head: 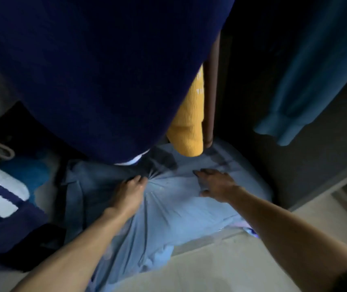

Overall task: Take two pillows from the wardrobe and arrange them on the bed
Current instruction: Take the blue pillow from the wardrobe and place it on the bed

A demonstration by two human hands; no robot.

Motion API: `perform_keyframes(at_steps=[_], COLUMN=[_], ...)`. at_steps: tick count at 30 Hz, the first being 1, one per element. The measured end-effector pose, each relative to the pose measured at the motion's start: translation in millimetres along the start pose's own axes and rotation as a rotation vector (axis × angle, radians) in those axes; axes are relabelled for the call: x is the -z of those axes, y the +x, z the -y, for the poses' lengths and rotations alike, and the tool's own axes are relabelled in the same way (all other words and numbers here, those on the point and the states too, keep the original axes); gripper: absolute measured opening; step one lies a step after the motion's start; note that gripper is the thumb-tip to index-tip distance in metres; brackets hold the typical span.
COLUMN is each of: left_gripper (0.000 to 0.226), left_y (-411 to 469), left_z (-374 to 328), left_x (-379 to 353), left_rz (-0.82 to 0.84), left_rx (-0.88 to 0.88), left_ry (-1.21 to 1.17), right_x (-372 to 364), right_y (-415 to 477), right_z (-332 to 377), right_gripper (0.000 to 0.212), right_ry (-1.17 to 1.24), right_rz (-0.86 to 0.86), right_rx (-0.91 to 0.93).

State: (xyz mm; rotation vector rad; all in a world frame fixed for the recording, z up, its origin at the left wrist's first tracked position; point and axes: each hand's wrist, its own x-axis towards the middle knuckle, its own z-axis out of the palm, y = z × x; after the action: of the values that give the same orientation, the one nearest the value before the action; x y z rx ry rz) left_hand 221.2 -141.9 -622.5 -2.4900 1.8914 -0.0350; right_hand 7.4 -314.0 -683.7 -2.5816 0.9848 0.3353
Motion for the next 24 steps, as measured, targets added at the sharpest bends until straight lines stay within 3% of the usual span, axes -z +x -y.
perform_keyframes(at_steps=[3, 7, 12, 17, 24], left_gripper=[0.027, 0.038, 0.037, 0.037, 0.038], left_y=[-12, -34, -70, -102, -150], left_z=[-10, -11, -6, -14, -48], left_x=[46, 83, 122, 171, 231], left_rz=[-0.092, -0.100, 0.006, 0.115, 0.174], left_rx=[-0.110, -0.071, 0.029, 0.131, 0.154], left_ry=[-0.007, -0.040, -0.043, 0.002, -0.036], right_x=[7, 26, 51, 95, 167], right_y=[-7, -24, -66, -130, -236], right_z=[13, 34, 56, 68, 79], right_gripper=[0.060, 0.030, 0.028, 0.022, 0.026], right_ry=[0.030, 0.084, 0.022, -0.099, -0.112], right_rz=[-0.044, -0.098, -0.127, -0.132, -0.089], right_rx=[-0.038, -0.020, -0.016, 0.117, 0.148])
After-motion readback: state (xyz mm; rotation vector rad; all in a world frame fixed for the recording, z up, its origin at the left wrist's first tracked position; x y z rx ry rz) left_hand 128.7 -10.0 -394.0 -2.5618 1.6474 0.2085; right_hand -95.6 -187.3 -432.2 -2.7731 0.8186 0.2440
